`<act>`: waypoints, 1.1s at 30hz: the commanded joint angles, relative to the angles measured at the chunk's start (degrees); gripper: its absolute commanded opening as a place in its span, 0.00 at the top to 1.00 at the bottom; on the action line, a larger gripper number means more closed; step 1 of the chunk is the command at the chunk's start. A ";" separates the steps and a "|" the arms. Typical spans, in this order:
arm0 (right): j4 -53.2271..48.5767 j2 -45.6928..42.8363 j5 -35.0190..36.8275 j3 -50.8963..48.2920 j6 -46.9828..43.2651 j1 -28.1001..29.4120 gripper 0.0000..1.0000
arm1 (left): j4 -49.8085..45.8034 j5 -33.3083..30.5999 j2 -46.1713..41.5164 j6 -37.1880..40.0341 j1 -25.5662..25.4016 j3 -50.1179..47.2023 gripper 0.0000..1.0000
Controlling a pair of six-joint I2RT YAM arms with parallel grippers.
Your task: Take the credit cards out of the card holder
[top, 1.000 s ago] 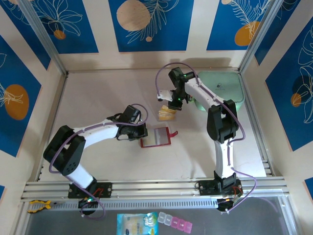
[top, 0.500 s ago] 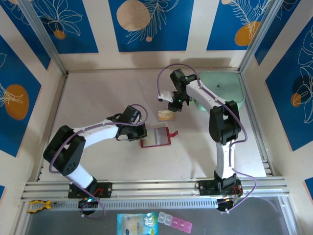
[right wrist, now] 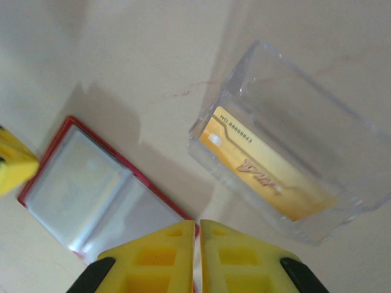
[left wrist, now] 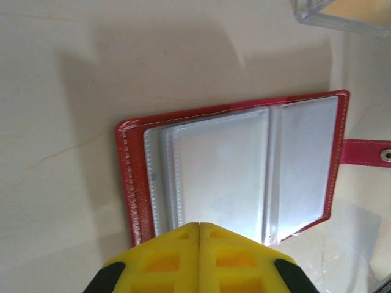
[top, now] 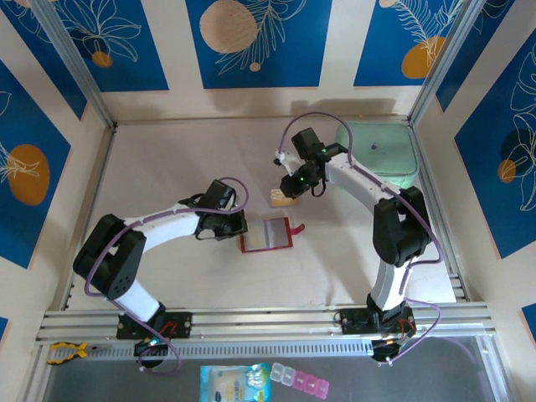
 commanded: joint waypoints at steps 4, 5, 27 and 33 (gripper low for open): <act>7.82 -5.85 -4.92 -9.01 26.87 2.67 0.91 | -0.17 -1.63 -0.89 1.65 0.70 -1.57 0.96; 9.40 -6.32 -6.17 -10.21 29.34 3.20 0.92 | -0.13 -1.66 -0.61 1.78 0.69 -1.68 0.97; 13.89 0.74 -14.31 -13.47 43.21 8.99 0.76 | -1.09 -3.15 3.02 2.11 0.63 -2.17 0.99; 14.19 2.11 -15.19 -13.28 42.91 9.16 0.72 | -0.04 -2.07 3.54 1.78 0.48 -2.54 0.99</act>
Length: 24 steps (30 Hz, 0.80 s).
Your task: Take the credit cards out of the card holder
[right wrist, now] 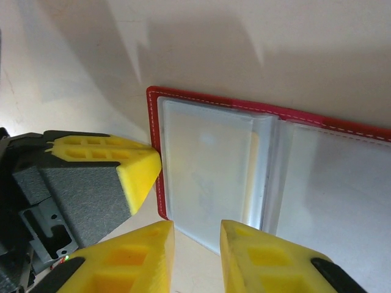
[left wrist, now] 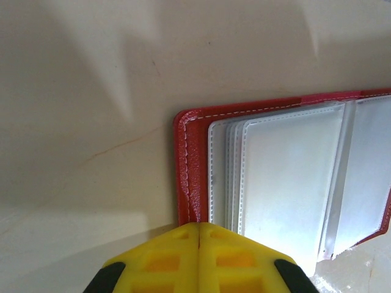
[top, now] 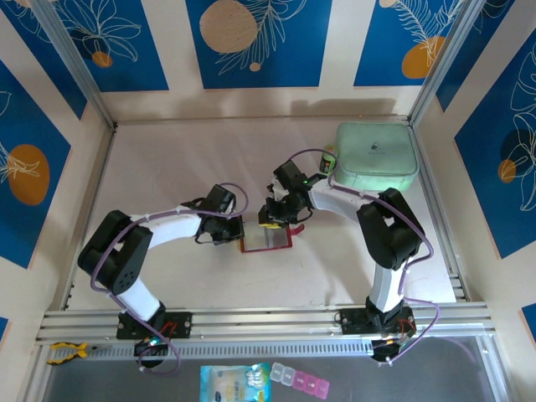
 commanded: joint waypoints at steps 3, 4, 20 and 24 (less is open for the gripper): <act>-0.94 1.36 -1.94 1.29 0.13 0.70 0.70 | -0.90 -0.54 1.32 0.72 0.27 -0.96 0.99; -1.05 1.40 -2.06 1.23 0.08 0.79 0.69 | -0.88 -0.51 1.25 0.72 0.33 -0.98 0.99; -1.46 6.74 -6.88 4.46 -2.29 2.87 0.64 | -0.78 -1.16 0.55 0.46 0.26 -1.85 1.00; -2.72 7.95 -5.93 5.63 -2.84 3.32 0.63 | -0.88 -1.13 0.70 0.63 0.25 -1.50 1.00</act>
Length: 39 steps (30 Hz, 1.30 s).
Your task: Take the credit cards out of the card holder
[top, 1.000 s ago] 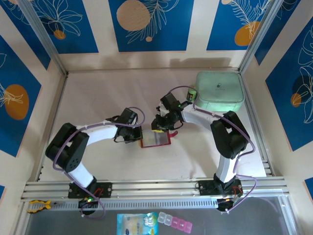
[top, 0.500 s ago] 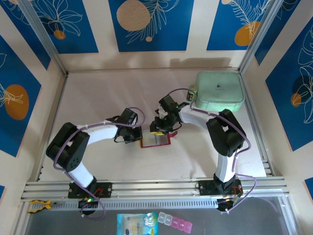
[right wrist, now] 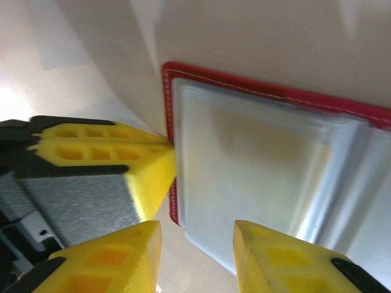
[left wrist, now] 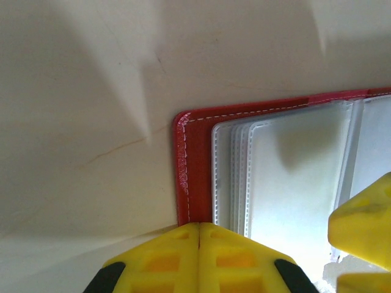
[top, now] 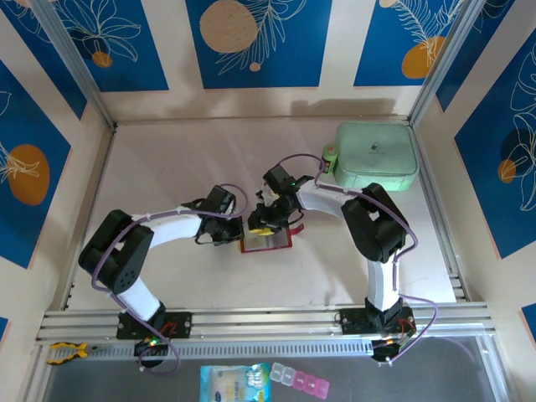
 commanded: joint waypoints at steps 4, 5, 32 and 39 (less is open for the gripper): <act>-5.10 2.53 1.61 3.31 -2.61 1.20 0.62 | -1.33 -1.04 0.22 0.54 0.33 -1.10 1.00; -6.08 2.84 2.46 3.82 -3.13 1.40 0.62 | -1.27 -1.07 0.32 0.58 0.25 -1.13 1.00; -1.74 -1.82 1.34 -3.93 -5.47 -1.96 0.61 | -2.15 -1.34 -0.28 0.98 0.37 -1.11 1.00; 1.91 -2.99 -1.58 -6.49 -5.05 -3.38 0.61 | -4.01 -1.91 -2.54 1.07 0.39 -0.38 1.00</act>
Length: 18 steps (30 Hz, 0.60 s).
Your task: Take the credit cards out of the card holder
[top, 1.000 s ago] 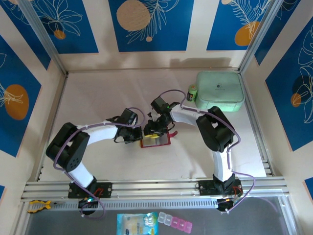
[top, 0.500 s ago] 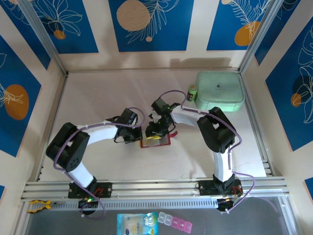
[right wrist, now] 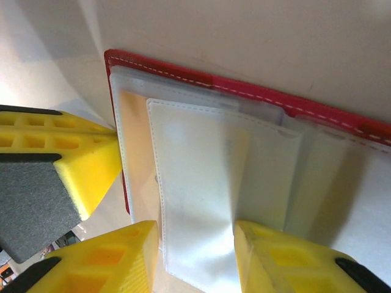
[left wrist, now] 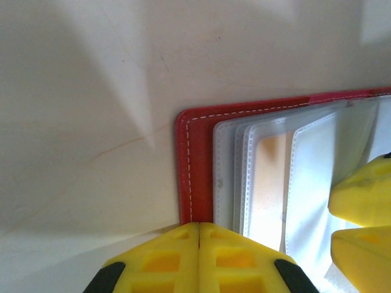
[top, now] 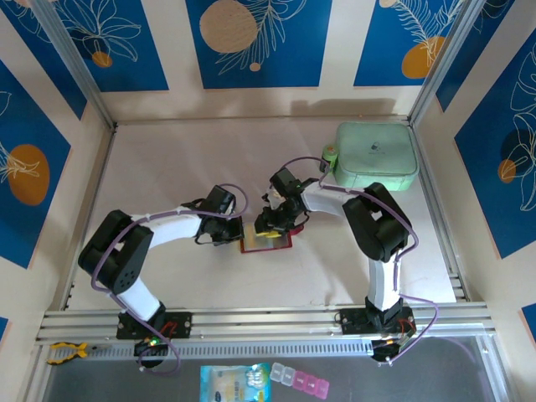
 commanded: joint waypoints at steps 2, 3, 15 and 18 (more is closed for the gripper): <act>2.23 -2.49 -3.54 -2.77 -0.28 -1.13 0.62 | -3.99 -1.61 -3.17 0.94 0.36 0.15 1.00; 2.75 -2.42 -4.19 -3.15 -0.30 -1.41 0.62 | -4.28 -1.61 -3.71 0.94 0.37 0.44 1.00; 7.34 -2.85 -8.31 -6.84 0.40 -3.71 0.63 | 1.32 4.80 -2.89 -3.34 -1.29 2.00 0.83; 8.40 -2.85 -9.48 -7.77 0.37 -4.29 0.63 | 3.76 6.00 -1.97 -4.91 -1.84 1.82 0.80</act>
